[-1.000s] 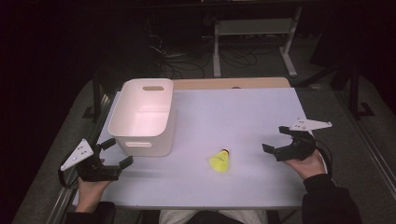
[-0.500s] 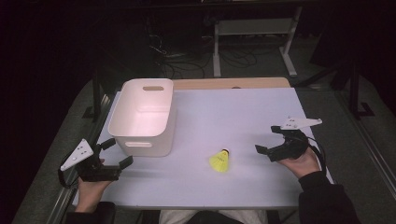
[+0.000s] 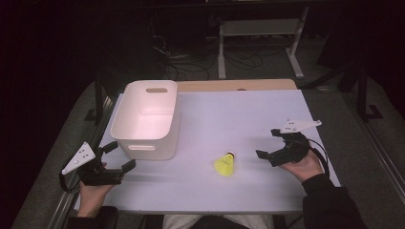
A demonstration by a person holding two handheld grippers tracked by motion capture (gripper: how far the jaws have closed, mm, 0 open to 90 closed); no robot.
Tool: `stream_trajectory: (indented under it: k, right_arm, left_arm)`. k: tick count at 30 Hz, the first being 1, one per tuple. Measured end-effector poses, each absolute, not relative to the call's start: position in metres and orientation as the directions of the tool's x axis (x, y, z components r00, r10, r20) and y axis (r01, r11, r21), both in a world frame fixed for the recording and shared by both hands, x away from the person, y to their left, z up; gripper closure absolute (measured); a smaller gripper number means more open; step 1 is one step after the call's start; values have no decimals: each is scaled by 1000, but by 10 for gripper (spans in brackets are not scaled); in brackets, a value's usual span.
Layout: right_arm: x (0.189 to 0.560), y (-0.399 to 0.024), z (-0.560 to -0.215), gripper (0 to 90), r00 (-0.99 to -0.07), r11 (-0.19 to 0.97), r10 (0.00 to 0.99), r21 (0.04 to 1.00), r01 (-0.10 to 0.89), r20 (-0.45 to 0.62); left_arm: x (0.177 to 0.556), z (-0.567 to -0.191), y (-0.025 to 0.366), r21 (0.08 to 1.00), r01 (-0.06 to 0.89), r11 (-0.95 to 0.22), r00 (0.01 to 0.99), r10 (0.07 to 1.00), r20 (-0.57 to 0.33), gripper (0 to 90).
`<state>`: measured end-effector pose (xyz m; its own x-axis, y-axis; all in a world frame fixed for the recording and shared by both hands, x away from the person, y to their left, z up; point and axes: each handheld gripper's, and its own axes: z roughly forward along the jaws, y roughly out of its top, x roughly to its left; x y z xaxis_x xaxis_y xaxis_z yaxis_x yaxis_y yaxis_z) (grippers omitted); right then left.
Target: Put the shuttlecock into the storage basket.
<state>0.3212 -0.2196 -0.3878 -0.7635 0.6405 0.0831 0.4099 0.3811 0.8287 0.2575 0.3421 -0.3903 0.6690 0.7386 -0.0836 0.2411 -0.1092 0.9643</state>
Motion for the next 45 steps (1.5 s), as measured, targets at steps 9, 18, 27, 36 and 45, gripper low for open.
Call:
stream_trajectory:
  k: [9,18,27,36,45]
  right_arm:
    - [322,-210,-389,0,-786,417,613,815,403,75]
    - [322,-200,-391,0,-805,451,589,798,399,70]
    - [322,-194,-395,0,-819,479,570,783,397,67]
    - [322,-186,-398,0,-835,508,545,767,393,67]
    - [320,-178,-403,0,-853,538,517,749,387,70]
  left_arm:
    - [257,-390,342,965,239,-104,669,738,-87,0]
    - [257,-390,342,966,239,-102,671,736,-89,0]
    - [257,-390,342,966,239,-101,671,736,-89,0]
    - [257,-390,342,966,238,-100,672,736,-89,0]
    - [257,-390,342,966,238,-99,672,736,-90,0]
